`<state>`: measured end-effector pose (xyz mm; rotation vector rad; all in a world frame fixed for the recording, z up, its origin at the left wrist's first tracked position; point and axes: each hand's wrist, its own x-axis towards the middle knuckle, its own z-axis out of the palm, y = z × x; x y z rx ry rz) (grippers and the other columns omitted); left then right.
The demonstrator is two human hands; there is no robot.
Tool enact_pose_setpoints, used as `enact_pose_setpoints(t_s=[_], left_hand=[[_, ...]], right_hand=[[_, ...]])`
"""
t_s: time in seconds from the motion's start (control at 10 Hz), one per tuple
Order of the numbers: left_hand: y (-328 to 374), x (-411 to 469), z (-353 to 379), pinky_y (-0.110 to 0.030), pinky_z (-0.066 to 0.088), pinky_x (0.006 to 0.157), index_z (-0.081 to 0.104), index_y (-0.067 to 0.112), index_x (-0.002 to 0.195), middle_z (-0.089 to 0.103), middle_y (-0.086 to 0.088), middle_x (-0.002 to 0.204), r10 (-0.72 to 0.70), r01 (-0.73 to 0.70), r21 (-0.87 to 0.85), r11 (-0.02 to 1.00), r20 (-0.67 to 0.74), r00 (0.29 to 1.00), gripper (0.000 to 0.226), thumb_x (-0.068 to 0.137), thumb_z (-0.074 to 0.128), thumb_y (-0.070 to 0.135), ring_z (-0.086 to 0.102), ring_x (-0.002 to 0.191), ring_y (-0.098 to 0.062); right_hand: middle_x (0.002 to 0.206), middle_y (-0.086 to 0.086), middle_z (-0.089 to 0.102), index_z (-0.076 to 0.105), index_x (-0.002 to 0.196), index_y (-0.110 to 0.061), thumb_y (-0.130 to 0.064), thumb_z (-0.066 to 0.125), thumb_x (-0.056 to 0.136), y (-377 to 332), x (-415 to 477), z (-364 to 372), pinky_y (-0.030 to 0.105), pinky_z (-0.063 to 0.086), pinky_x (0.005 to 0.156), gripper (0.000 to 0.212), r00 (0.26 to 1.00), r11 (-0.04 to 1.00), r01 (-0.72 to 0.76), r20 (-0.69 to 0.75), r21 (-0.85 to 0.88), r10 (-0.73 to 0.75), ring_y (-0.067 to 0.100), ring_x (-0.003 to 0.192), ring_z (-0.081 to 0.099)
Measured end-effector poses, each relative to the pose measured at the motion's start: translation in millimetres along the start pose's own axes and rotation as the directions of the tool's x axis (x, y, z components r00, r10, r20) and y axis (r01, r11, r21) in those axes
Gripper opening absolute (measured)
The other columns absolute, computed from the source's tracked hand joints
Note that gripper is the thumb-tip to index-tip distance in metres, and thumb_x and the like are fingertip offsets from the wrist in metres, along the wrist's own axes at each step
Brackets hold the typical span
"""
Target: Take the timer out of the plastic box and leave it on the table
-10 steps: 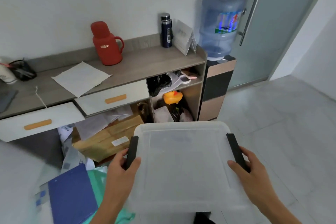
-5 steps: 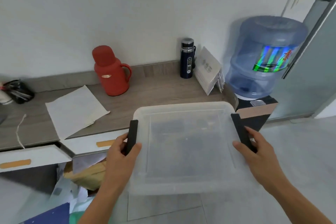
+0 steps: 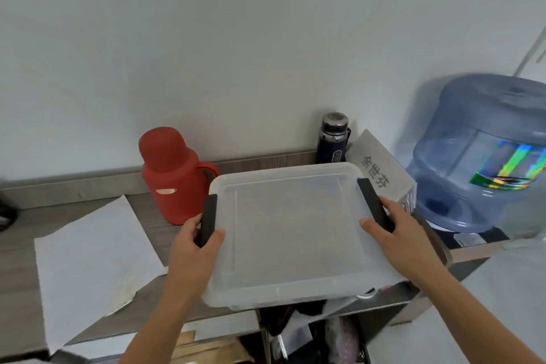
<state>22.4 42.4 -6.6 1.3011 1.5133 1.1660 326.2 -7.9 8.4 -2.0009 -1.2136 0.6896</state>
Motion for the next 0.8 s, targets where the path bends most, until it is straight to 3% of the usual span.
enact_pose_setpoints(t_s=[0.1, 0.3, 0.6, 0.7, 0.8], left_hand=[[-6, 39, 5, -0.021, 0.044, 0.063, 0.052, 0.024, 0.111, 0.058, 0.017, 0.093, 0.004, -0.004, 0.035, 0.999, 0.012, 1.000, 0.029, 0.085, 0.060, 0.015, 0.058, 0.086, -0.006], [-16, 80, 18, -0.021, 0.045, 0.064, 0.053, 0.023, 0.109, 0.060, 0.014, 0.095, -0.016, 0.014, 0.054, 0.998, 0.041, 0.999, 0.028, 0.085, 0.061, 0.012, 0.059, 0.088, -0.007], [-18, 99, 34, -0.022, 0.046, 0.066, 0.053, 0.020, 0.113, 0.062, 0.009, 0.099, -0.085, 0.085, -0.008, 0.996, -0.017, 0.996, 0.031, 0.085, 0.061, 0.010, 0.061, 0.090, -0.009], [-20, 101, 35, -0.025, 0.048, 0.069, 0.053, 0.019, 0.116, 0.064, 0.006, 0.103, -0.118, 0.117, -0.039, 0.992, -0.014, 0.993, 0.033, 0.085, 0.061, 0.012, 0.062, 0.093, -0.014], [-16, 98, 34, -0.025, 0.049, 0.070, 0.058, 0.016, 0.114, 0.067, 0.001, 0.102, -0.153, 0.151, -0.078, 0.985, -0.014, 0.988, 0.027, 0.087, 0.060, 0.017, 0.063, 0.091, -0.015]], right_hand=[[0.126, 0.000, 0.055, 0.037, 0.142, -0.025, -0.041, 0.058, 0.088, -7, 31, 16, 0.041, 0.049, 0.090, 0.059, 1.000, 0.999, -0.027, 0.011, -0.021, 0.027, 0.020, 0.105, 0.054], [0.109, -0.003, 0.057, 0.046, 0.136, -0.019, -0.037, 0.061, 0.087, -13, 76, 34, 0.041, 0.051, 0.088, 0.054, 0.999, 0.998, -0.051, 0.016, -0.030, 0.052, 0.020, 0.099, 0.056], [0.096, -0.003, 0.064, 0.049, 0.131, -0.022, -0.023, 0.063, 0.087, -7, 108, 38, 0.047, 0.054, 0.081, 0.046, 0.996, 0.978, -0.092, 0.028, 0.186, 0.089, 0.018, 0.085, 0.064], [0.101, -0.003, 0.064, 0.045, 0.133, -0.024, -0.028, 0.065, 0.086, -2, 111, 39, 0.041, 0.052, 0.078, 0.051, 0.996, 0.991, -0.069, 0.067, 0.113, 0.061, 0.016, 0.086, 0.062], [0.119, -0.002, 0.059, 0.039, 0.138, -0.027, -0.039, 0.064, 0.084, -8, 115, 27, 0.043, 0.051, 0.086, 0.060, 0.997, 0.992, 0.032, 0.076, -0.120, -0.023, 0.016, 0.100, 0.057]])
